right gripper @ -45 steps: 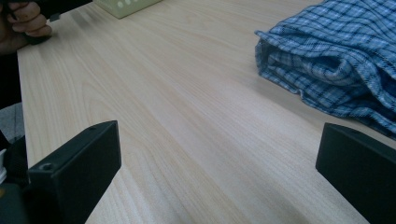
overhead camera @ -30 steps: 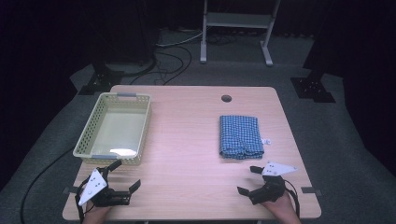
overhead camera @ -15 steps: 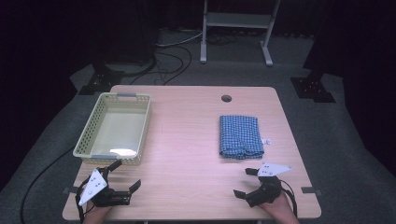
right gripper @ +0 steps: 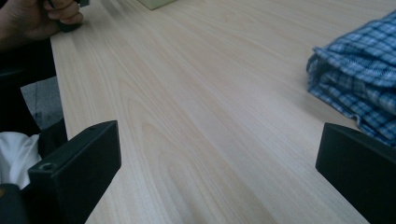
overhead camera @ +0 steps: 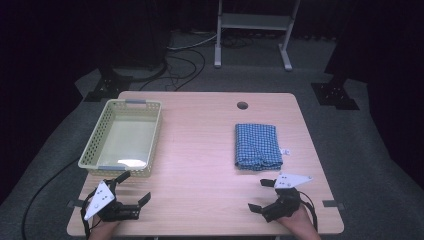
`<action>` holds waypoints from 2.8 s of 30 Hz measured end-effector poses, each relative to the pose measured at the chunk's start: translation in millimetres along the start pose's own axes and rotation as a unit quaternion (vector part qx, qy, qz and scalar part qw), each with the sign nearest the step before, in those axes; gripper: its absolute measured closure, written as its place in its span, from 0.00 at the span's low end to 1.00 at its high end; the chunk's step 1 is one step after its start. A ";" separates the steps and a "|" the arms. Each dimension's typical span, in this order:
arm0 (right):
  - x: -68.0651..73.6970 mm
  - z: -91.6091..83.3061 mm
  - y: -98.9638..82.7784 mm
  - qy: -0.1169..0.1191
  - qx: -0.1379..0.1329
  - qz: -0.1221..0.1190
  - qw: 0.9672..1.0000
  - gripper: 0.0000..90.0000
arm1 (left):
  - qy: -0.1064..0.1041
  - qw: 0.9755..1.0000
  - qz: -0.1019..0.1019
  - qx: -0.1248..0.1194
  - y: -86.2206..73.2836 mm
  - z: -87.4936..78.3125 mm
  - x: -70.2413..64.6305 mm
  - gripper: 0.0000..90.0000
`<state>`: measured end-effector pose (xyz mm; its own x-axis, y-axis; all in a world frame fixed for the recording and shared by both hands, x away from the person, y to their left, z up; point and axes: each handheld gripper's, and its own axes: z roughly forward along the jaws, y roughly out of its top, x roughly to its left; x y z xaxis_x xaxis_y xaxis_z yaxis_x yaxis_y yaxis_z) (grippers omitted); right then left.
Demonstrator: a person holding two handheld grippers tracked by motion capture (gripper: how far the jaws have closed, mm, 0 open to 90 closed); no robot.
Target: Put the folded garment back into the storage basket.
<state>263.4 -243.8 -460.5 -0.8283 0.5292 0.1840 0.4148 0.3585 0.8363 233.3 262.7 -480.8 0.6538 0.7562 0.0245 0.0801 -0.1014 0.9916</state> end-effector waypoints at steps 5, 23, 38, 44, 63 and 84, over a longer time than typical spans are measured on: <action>1.8 -6.1 8.6 0.006 -0.015 -0.003 1.000 0.00 | 0.001 1.000 -0.002 0.000 0.0 -0.1 0.2 0.00; 5.3 -37.7 43.8 -0.009 -0.063 -0.025 0.998 0.00 | 0.005 1.000 -0.008 0.002 0.1 0.3 1.1 0.00; -4.1 -63.4 74.1 -0.053 -0.096 -0.030 0.994 0.00 | 0.009 1.000 -0.006 0.004 0.3 0.6 0.6 0.00; -12.2 -67.7 80.2 -0.078 -0.107 -0.028 0.991 0.00 | 0.008 1.000 -0.006 0.004 0.3 0.8 0.4 0.00; -50.6 -71.5 97.5 -0.155 -0.129 0.018 0.979 0.00 | 0.011 1.000 0.002 0.007 0.5 1.6 -1.0 0.00; -120.1 -35.4 75.8 -0.209 -0.058 0.141 0.966 0.00 | 0.009 1.000 -0.001 0.006 0.4 1.3 0.0 0.00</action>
<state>381.0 -307.4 -401.0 -0.4541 0.8662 0.2088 0.5368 0.0789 0.8400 234.3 261.8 -480.6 0.6394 0.7685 0.0242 0.0912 -0.1071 0.9901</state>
